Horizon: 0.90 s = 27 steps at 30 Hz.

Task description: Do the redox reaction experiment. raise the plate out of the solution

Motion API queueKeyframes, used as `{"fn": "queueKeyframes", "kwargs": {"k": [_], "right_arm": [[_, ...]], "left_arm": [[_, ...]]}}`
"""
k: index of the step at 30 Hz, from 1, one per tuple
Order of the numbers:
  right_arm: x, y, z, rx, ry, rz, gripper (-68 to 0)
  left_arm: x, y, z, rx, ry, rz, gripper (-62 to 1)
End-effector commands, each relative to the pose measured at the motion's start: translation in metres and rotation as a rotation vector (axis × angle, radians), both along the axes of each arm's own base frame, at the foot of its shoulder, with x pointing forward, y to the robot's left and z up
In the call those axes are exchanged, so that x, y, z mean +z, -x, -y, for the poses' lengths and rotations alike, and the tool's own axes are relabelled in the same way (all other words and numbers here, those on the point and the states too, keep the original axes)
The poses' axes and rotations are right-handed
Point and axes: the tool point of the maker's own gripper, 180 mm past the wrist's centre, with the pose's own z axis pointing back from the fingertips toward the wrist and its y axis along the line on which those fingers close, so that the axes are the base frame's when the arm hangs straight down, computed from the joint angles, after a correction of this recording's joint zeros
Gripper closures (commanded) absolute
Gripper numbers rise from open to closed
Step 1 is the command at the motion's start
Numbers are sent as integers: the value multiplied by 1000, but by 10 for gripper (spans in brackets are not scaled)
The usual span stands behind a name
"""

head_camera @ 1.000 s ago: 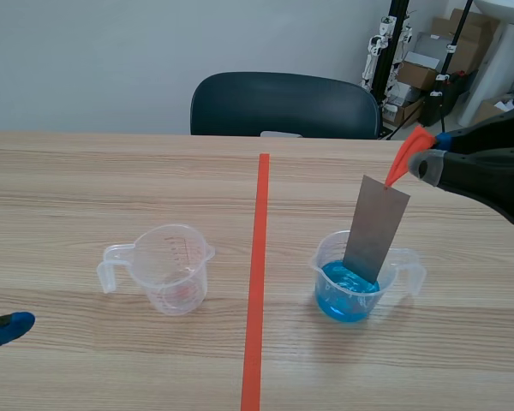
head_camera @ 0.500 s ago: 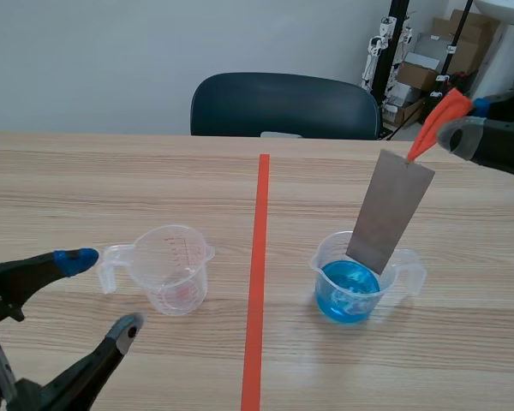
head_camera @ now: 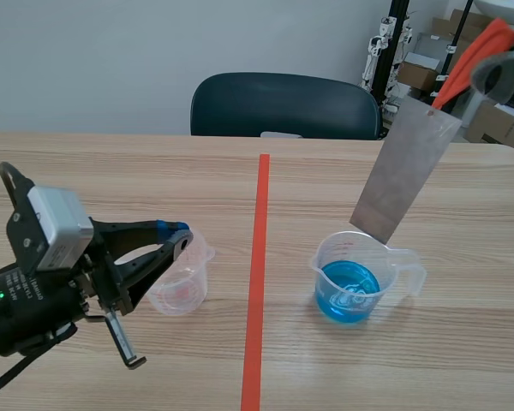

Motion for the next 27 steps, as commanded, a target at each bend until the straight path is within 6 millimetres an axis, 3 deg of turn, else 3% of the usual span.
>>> {"fn": "queueKeyframes", "kwargs": {"k": [1, 10, 27], "right_arm": [[20, -3, 1, -5, -25, 40, -3], [21, -8, -3, -34, -20, -46, -3], [12, -21, 2, -107, 26, -130, -3]], "left_arm": [[13, -7, 9, -20, 17, 37, -44], [2, -21, 42, -105, -84, -11, -41], [-7, -43, 73, -139, -35, -63, -40]]}}
